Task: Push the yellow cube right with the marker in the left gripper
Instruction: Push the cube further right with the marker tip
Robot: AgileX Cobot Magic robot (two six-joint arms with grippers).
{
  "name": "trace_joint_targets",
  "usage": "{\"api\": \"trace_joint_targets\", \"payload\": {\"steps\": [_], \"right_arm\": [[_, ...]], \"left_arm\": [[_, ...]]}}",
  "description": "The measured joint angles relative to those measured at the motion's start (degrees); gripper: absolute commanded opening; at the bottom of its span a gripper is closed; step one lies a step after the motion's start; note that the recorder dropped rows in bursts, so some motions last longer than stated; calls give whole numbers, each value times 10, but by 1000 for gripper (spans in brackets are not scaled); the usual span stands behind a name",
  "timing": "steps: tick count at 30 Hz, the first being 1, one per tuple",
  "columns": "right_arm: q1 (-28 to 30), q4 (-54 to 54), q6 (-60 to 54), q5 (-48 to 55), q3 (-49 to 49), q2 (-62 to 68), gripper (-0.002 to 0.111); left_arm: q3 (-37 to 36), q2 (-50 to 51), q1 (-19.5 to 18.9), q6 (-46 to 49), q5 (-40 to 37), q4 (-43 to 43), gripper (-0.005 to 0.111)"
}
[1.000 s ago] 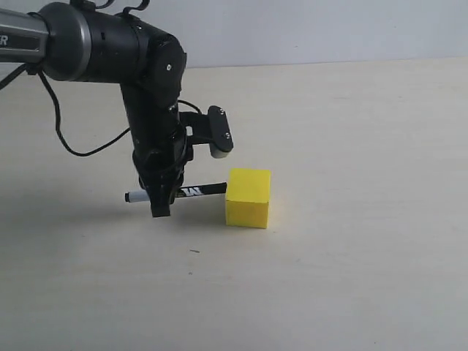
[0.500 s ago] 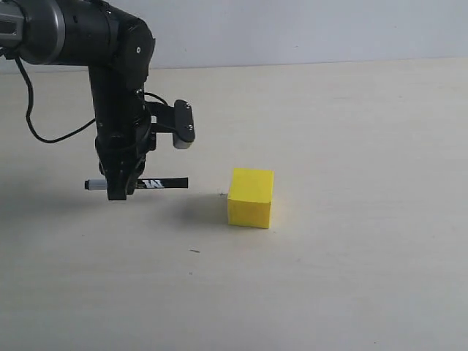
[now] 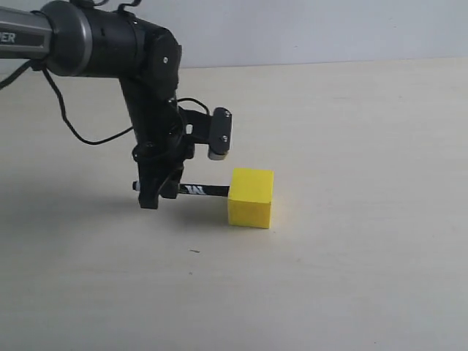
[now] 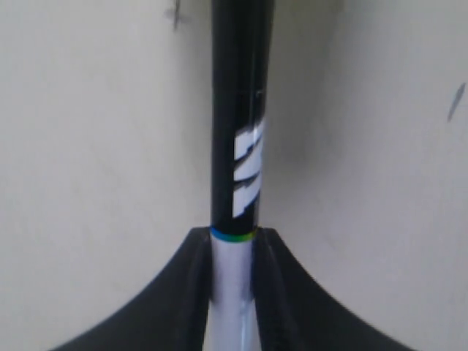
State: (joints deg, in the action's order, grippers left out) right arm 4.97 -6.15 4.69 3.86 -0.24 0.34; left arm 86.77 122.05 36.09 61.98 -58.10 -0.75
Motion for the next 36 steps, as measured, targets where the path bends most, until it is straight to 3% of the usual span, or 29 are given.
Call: {"api": "trace_joint_targets", "payload": {"steps": [7,14,17,22,27,36], "right_arm": [[0,0,0,0,0,0,0],[0,0,0,0,0,0,0],[0,0,0,0,0,0,0],[0,0,0,0,0,0,0],[0,0,0,0,0,0,0],[0,0,0,0,0,0,0]], "left_arm": [[29,11,29,0,-5,18,0],[29,11,-19,-41,-108,-15,0],[29,11,-28,-49,-110,-23,0],[38,15,27,-52,-66,2,0],[112,43,74,-50,-60,55,0],[116,49,40,-73,-111,2,0]]}}
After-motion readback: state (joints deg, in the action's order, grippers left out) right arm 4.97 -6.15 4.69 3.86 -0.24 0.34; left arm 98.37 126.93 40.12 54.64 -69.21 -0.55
